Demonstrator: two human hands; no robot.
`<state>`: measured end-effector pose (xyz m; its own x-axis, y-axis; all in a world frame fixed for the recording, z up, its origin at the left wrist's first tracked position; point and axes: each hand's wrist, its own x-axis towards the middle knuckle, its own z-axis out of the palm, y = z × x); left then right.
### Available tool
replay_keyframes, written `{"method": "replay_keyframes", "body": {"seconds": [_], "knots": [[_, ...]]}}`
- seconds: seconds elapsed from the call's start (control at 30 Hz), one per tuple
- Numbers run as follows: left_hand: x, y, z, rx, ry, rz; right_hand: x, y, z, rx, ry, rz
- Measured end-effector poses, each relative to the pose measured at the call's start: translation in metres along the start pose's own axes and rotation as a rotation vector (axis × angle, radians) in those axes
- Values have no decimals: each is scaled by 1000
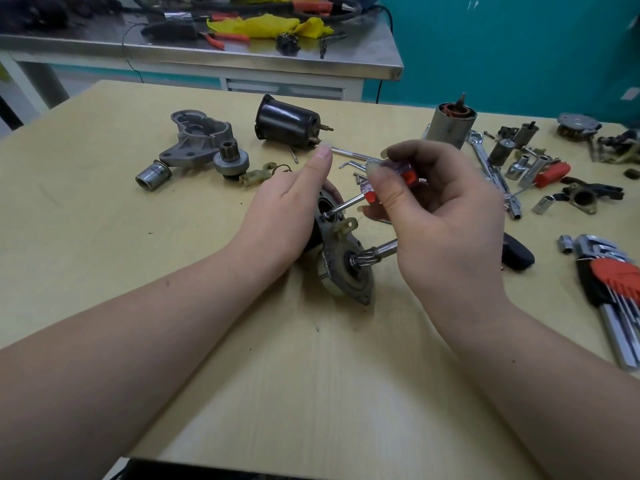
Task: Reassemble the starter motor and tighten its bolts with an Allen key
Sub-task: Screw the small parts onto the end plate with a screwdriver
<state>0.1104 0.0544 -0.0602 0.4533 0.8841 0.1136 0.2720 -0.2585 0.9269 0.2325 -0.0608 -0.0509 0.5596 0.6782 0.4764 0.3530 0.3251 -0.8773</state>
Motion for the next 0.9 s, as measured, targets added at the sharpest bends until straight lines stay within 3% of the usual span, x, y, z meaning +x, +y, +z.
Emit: {"method": "replay_keyframes", "body": {"seconds": [0.53,0.9], "knots": [[4,-5,9,-20,92,61,1,-3,-4,30,-48,-33],[6,-11,9,-36,63,48,0,1,-5,50,-73,-93]]}}
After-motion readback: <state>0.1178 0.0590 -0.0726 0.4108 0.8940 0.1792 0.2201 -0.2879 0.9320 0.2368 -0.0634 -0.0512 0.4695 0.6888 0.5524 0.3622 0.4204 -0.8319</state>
